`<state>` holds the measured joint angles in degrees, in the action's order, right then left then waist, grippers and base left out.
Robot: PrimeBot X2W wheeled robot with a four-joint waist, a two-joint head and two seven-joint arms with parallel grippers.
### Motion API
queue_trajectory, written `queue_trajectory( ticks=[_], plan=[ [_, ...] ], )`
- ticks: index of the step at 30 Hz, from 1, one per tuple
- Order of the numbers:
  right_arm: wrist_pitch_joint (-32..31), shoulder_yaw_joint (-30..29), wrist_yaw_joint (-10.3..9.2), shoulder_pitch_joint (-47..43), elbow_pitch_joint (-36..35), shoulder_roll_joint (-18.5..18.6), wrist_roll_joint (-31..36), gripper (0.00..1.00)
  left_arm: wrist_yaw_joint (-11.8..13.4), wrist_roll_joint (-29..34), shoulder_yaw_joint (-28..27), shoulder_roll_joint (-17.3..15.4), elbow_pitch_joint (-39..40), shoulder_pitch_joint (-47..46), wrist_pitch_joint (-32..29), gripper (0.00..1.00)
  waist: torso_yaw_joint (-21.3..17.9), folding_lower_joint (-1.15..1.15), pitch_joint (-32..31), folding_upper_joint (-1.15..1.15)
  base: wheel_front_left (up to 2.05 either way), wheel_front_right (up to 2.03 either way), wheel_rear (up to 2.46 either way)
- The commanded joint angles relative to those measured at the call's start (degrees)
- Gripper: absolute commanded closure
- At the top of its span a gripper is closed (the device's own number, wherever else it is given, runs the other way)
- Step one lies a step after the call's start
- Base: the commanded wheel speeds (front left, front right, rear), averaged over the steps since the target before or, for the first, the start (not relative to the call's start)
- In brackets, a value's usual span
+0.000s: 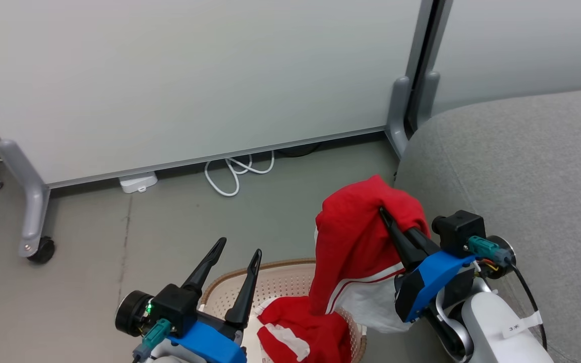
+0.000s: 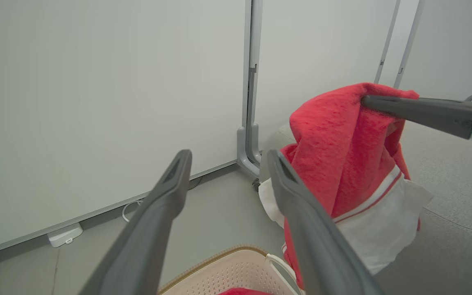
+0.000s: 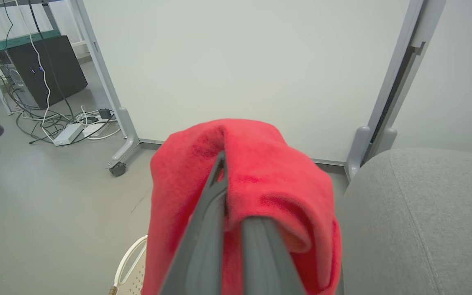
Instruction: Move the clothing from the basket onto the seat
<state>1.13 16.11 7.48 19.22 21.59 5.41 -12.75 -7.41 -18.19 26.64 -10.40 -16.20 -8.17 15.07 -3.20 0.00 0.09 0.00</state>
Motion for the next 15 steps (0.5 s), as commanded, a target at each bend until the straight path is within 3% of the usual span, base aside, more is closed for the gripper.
queue_trajectory(
  ticks=[1, 15],
  plan=[
    [0.2, 0.0, 0.03, 0.1, -0.3, -0.1, 0.1, 1.00, -0.1, -0.1, -0.2, -0.1, 0.5, 0.3, 0.2, 0.00, -2.1, 0.00, 0.5, 0.00, 0.00, 0.00, 0.00],
    [0.5, -1.0, 0.03, 0.1, -1.1, 0.3, 0.1, 1.00, -0.1, 0.4, 1.4, -0.1, 1.5, -1.7, 0.2, 0.00, -15.1, 0.00, 3.0, 0.00, 0.00, 0.00, 0.00]
  ],
)
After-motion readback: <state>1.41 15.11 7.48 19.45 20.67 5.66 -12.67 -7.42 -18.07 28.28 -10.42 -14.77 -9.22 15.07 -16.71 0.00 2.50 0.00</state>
